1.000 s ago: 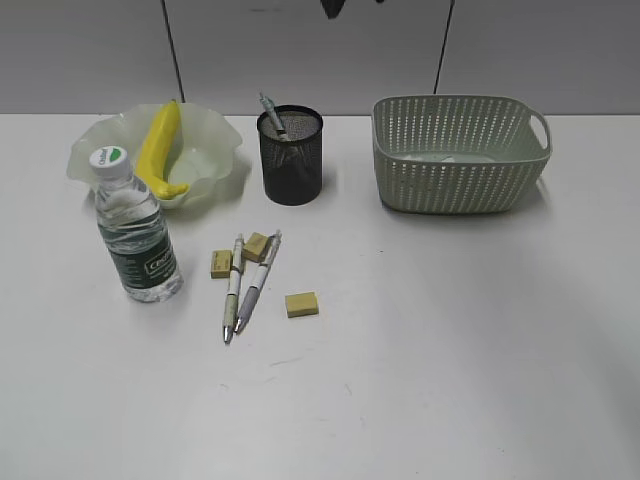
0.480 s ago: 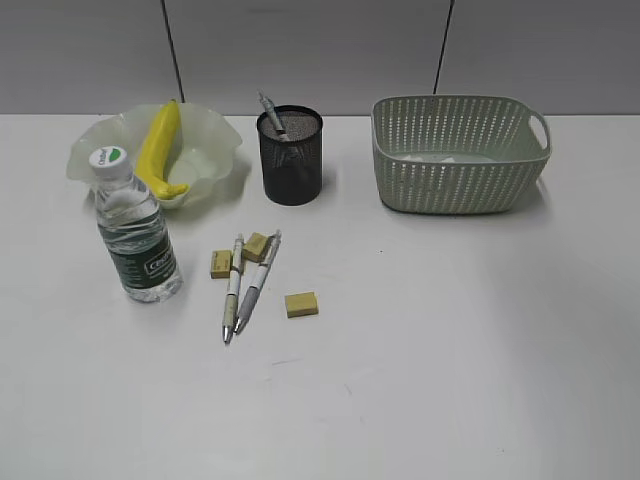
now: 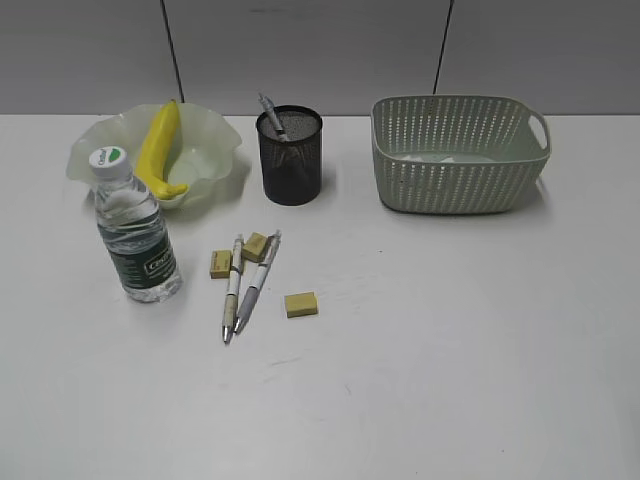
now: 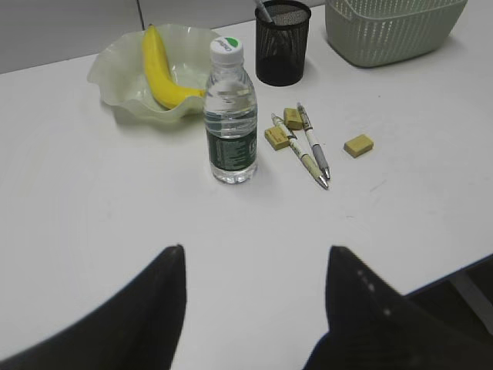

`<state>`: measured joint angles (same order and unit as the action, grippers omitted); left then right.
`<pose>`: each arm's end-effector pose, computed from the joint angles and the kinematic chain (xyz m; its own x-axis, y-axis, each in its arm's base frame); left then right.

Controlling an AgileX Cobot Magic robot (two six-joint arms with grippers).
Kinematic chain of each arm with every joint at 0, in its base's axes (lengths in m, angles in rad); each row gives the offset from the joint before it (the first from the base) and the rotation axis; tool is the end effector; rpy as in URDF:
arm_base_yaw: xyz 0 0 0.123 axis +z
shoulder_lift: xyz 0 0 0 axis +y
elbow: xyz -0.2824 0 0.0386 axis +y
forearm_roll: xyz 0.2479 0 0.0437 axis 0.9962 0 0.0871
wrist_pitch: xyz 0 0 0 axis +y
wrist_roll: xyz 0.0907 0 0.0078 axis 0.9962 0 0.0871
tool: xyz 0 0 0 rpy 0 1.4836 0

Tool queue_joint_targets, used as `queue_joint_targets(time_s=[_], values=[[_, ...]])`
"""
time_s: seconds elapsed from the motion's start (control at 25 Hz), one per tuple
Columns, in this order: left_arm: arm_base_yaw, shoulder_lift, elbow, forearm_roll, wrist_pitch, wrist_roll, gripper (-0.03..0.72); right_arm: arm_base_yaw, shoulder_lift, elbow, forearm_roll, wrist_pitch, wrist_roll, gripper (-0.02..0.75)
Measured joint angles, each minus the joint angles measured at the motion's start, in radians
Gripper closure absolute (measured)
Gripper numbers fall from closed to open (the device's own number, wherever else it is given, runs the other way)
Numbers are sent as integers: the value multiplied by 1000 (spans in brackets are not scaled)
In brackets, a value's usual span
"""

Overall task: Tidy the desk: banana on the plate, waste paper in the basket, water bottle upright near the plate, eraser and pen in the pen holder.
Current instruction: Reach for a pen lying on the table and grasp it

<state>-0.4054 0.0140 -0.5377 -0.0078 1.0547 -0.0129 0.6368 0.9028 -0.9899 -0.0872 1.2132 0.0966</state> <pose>-0.0065 0.0021 0.2882 -0.4012 0.1540 -0.9030 0.3933 0.9192 -0.0180 0.1206 0.0800 0.3555 -0.7278 -0.4565 -0.5118 -0.5124 0.8580 -0.0366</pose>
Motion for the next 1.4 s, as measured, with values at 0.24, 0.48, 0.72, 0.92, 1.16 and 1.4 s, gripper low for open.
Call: queue_joint_targets(time_s=[0.24, 0.48, 0.72, 0.92, 1.16, 1.4], values=[[0, 30, -2, -26, -3, 0, 258, 0, -308, 244, 0, 3, 0, 356], [-1, 210, -24, -129, -168, 13, 258, 0, -622, 393, 0, -24, 0, 356], [-1, 516, -37, -278, -364, 149, 258, 0, -876, 448, 2, -86, 0, 356], [-3, 853, -97, -394, -391, 220, 258, 0, -910, 449, 2, -95, 0, 356], [-76, 1161, -238, -413, -397, 227, 258, 0, -910, 471, 0, -147, -2, 356], [-150, 1425, -383, -415, -393, 36, 258, 0, -910, 480, 1, -169, -9, 356]])
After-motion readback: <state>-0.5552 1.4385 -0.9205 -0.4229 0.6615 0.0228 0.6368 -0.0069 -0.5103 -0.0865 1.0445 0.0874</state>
